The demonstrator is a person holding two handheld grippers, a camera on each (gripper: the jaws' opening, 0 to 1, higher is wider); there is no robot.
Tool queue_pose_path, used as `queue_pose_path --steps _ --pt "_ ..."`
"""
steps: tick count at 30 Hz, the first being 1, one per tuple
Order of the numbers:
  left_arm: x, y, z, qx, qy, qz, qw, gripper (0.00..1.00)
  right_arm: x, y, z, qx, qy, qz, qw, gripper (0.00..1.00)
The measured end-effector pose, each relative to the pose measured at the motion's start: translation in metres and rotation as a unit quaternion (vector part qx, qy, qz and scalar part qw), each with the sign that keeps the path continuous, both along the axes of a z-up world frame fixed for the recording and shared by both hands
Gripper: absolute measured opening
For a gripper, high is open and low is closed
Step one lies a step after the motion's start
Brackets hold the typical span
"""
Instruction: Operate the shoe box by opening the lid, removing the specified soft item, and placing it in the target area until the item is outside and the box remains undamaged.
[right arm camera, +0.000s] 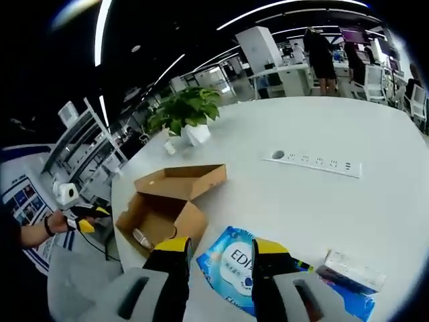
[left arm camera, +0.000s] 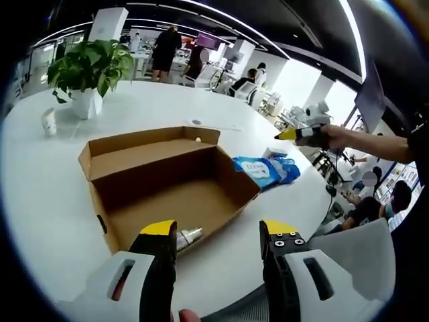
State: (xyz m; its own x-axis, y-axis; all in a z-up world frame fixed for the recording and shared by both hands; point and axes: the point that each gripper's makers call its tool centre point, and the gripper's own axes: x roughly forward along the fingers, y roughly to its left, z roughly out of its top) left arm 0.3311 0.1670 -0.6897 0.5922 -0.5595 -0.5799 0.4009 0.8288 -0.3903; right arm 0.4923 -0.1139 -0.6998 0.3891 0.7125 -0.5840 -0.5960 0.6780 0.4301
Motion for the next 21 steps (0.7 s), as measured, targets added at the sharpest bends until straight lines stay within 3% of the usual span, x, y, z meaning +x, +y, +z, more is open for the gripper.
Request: queue_pose_path --steps 6,21 --pt "-0.001 0.012 0.002 0.001 -0.003 -0.002 1.0000 0.51 -0.024 0.029 0.005 0.006 -0.001 0.009 0.9999 0.33" --pt "-0.001 0.028 0.006 -0.005 -0.009 -0.015 0.9998 0.51 -0.035 0.065 0.016 0.021 -0.004 0.015 0.9996 0.33"
